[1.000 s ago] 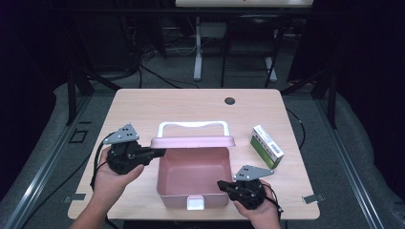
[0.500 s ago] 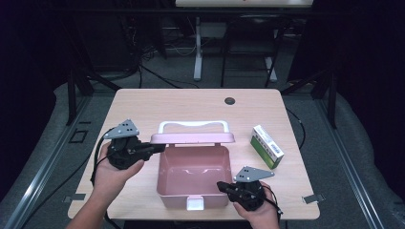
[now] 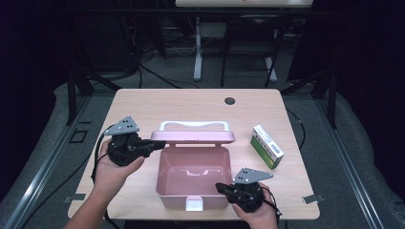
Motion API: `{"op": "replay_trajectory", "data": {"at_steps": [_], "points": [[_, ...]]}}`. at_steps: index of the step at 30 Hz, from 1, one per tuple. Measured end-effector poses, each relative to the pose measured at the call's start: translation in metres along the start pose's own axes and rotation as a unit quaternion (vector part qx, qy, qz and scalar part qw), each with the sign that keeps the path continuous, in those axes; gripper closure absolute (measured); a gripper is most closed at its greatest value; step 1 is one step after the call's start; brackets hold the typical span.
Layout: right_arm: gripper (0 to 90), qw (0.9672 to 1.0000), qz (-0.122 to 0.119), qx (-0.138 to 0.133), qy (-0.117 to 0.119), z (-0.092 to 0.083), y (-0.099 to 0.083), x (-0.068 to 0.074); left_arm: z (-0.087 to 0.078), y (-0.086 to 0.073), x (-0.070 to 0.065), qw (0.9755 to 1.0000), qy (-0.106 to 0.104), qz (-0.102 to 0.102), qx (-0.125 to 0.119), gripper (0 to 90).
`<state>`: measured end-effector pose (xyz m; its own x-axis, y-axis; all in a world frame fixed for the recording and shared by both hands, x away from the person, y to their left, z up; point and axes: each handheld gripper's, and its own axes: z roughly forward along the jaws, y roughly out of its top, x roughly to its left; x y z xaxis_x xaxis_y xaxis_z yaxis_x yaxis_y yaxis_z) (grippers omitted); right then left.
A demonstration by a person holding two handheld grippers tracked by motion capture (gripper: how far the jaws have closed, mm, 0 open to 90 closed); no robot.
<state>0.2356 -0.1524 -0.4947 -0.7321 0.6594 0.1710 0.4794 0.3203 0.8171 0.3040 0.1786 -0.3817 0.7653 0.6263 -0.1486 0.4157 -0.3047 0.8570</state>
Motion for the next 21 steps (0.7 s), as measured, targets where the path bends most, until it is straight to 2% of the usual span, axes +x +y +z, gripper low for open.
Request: {"op": "replay_trajectory", "data": {"at_steps": [7,21], "points": [[89.3,1.0000,-0.003,-0.001,0.002,0.0023,-0.0003,-0.0001,0.0009,0.0036,-0.0002,1.0000,0.007,0.005,0.003,90.0],[88.6,0.9999,0.004,-0.003,0.010,0.0080,0.0000,-0.0014,0.0029,0.0083,0.0044,1.0000,0.007,0.000,0.000,90.0]]}}
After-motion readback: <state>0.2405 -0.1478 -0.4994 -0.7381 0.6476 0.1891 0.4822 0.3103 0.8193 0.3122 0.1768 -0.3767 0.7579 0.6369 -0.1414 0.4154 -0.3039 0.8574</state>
